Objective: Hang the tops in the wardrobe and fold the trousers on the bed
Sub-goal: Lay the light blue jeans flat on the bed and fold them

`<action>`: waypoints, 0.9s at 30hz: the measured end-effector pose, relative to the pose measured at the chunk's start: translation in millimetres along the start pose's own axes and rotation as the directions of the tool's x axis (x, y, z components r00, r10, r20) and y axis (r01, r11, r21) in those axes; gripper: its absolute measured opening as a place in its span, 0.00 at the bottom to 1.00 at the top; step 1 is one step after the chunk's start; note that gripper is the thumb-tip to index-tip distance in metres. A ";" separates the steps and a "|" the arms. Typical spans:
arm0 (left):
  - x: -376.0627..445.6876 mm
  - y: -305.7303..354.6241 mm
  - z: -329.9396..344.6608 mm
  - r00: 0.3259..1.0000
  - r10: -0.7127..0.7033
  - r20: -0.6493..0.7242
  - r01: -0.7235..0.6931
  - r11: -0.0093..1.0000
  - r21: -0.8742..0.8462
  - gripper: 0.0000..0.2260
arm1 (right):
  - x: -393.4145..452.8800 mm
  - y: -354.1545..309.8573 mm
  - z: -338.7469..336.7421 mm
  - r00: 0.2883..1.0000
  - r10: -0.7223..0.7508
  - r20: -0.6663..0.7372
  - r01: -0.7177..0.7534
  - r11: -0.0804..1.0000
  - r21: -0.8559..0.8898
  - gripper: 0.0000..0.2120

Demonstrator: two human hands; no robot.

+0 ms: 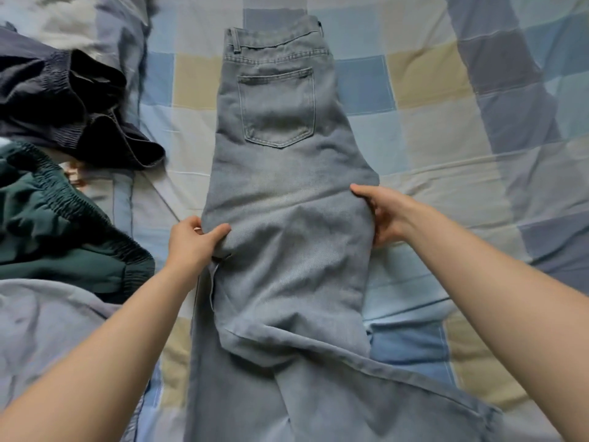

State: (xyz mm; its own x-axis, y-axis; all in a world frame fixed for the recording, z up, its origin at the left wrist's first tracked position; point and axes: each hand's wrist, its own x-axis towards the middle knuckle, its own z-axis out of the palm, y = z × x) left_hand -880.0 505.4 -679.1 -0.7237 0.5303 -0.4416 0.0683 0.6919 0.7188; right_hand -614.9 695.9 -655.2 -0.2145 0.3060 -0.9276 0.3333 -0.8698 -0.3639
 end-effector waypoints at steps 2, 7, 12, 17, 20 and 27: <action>3.9 -3.1 -4.1 1.000 0.014 -0.011 -0.014 0.998 0.068 0.11 | 1.7 -1.8 -2.0 0.998 -0.066 -0.007 0.067 0.997 0.041 0.13; 16.2 -6.1 -8.5 0.993 0.011 -0.117 0.013 0.979 0.203 0.18 | 11.4 46.3 0.6 0.896 -0.269 -0.353 0.280 0.960 -0.023 0.10; -21.9 -12.6 -3.2 0.989 -0.080 -0.125 0.082 0.997 0.008 0.23 | -11.2 91.7 0.0 0.901 -0.328 -0.285 0.326 0.944 -0.054 0.27; -89.5 -46.7 -18.3 0.987 -0.160 0.023 0.160 0.987 0.016 0.43 | -69.5 198.0 -17.9 0.898 -0.439 -0.031 0.289 0.643 -0.709 0.26; -124.6 -53.7 -18.4 0.977 -0.215 0.013 0.214 0.976 0.048 0.42 | -101.7 246.2 -20.6 0.898 -0.419 0.134 0.277 0.302 -0.912 0.19; -200.3 -31.7 -10.6 0.867 -0.495 0.061 0.495 0.841 -0.216 0.31 | -155.9 280.4 11.5 0.860 -0.505 -0.067 0.284 0.584 -0.761 0.09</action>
State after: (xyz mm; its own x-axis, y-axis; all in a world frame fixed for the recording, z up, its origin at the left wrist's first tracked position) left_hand -744.5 372.0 -607.8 -0.6194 0.1474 -0.7711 -0.4491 0.7391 0.5020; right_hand -498.6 399.9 -611.6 -0.2915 0.7285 -0.6200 0.8322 -0.1264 -0.5398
